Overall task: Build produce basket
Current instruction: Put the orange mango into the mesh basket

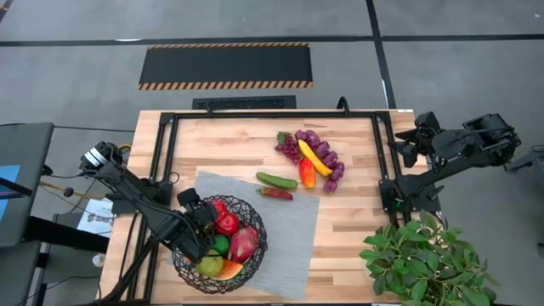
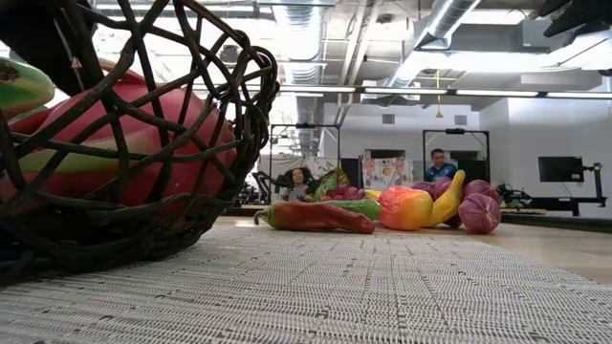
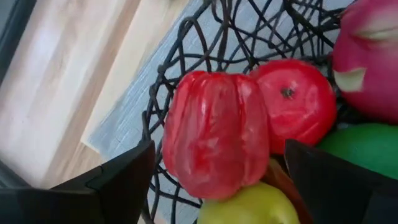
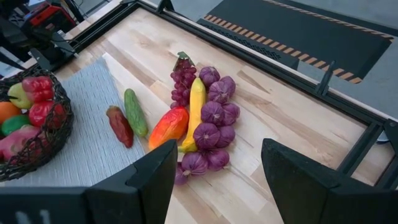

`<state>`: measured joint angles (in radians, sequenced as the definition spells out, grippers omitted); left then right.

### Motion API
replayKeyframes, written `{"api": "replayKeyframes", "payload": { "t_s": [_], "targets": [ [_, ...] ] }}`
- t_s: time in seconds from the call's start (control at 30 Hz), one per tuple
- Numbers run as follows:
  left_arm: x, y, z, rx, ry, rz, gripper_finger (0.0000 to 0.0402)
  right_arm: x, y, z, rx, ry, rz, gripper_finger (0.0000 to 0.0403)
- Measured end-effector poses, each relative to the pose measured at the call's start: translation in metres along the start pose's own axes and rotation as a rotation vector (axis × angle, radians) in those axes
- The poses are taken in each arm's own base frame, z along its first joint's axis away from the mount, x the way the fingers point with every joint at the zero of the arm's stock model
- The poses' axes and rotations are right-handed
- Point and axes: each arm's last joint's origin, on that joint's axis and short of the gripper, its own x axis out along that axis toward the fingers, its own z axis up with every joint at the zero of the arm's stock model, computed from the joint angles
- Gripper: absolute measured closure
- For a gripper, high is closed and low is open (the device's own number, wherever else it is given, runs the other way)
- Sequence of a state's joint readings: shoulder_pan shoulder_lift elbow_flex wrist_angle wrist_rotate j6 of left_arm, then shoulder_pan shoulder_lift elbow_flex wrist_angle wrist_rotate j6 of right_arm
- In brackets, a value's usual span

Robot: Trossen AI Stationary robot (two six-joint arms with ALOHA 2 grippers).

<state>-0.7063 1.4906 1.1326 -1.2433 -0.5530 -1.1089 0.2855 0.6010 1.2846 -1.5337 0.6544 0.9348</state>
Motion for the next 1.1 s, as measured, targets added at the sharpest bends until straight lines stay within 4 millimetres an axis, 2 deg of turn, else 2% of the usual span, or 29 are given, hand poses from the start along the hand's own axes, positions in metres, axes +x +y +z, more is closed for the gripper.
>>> {"api": "replayKeyframes", "payload": {
  "t_s": [0.2, 0.33, 0.43, 0.57, 0.77, 0.93, 1.1],
  "targets": [
    [-0.019, 0.001, 0.023, 0.027, -0.130, -0.003, 0.0060, 0.000, 0.000, 0.000, 0.000, 0.000, 0.000, 0.0148],
    [-0.027, 0.010, 0.051, 0.019, -0.320, 0.097, 0.0060, 0.000, 0.000, 0.000, 0.000, 0.000, 0.000, 0.0148],
    [-0.023, 0.019, 0.076, -0.023, -0.439, 0.185, 0.0060, 0.000, 0.000, 0.000, 0.000, 0.000, 0.000, 0.0148],
    [-0.006, 0.031, 0.114, -0.072, -0.484, 0.199, 0.0060, 0.000, 0.000, 0.000, 0.001, 0.000, 0.000, 0.0148],
    [0.035, 0.037, 0.172, -0.141, -0.584, 0.206, 0.0060, 0.000, 0.000, 0.000, 0.001, 0.000, 0.000, 0.0148],
    [0.077, 0.049, 0.204, -0.087, -0.590, 0.122, 0.0060, 0.000, 0.000, 0.000, -0.001, 0.002, -0.001, 0.0148],
    [0.096, 0.076, 0.221, -0.080, -0.603, 0.000, 0.0060, 0.000, -0.002, -0.001, -0.014, 0.011, -0.015, 0.0148]
  ]
}}
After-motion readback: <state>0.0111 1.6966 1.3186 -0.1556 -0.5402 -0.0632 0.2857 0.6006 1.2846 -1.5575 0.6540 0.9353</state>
